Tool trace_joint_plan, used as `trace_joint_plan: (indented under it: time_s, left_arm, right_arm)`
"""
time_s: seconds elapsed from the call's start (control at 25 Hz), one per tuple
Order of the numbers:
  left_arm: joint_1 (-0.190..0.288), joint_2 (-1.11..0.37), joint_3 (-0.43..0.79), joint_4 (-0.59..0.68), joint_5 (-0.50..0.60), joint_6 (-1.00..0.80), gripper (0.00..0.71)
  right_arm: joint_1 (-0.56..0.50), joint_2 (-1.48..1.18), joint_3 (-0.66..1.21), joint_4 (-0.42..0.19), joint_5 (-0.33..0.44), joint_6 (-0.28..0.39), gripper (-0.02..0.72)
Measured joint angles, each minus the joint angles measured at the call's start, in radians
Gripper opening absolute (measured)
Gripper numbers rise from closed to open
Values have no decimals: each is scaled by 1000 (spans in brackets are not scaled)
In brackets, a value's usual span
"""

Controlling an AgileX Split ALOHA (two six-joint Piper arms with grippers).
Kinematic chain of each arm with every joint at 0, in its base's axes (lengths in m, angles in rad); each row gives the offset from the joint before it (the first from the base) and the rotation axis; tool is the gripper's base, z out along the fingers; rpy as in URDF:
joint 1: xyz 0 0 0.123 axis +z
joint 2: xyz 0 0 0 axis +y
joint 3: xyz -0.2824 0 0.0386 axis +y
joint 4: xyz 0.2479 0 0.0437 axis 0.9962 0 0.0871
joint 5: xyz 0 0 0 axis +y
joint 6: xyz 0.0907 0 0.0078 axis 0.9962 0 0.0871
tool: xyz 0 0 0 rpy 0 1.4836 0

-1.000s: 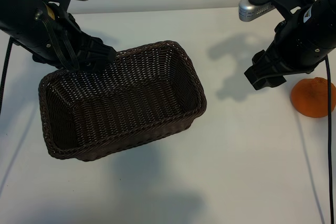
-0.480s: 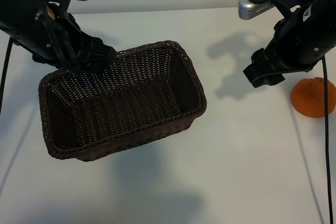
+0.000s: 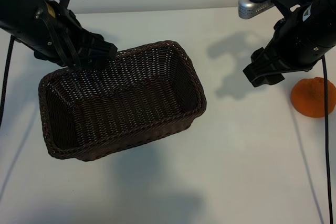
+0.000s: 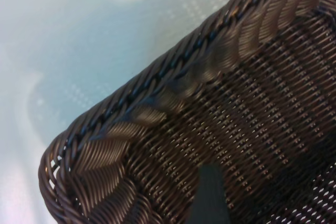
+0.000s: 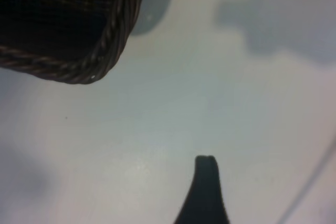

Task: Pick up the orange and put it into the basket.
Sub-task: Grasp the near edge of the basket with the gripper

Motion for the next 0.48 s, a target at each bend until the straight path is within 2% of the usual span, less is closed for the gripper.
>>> trace_joint_plan:
  time_s: [0.24, 0.48]
  left_arm:
    - [0, -21, 12, 68, 139, -90, 586]
    - [0, -241, 171, 226, 162, -320, 586]
  right_arm:
    - [0, 0, 0, 0, 0, 0, 572]
    - [0, 0, 0, 0, -23, 0, 572]
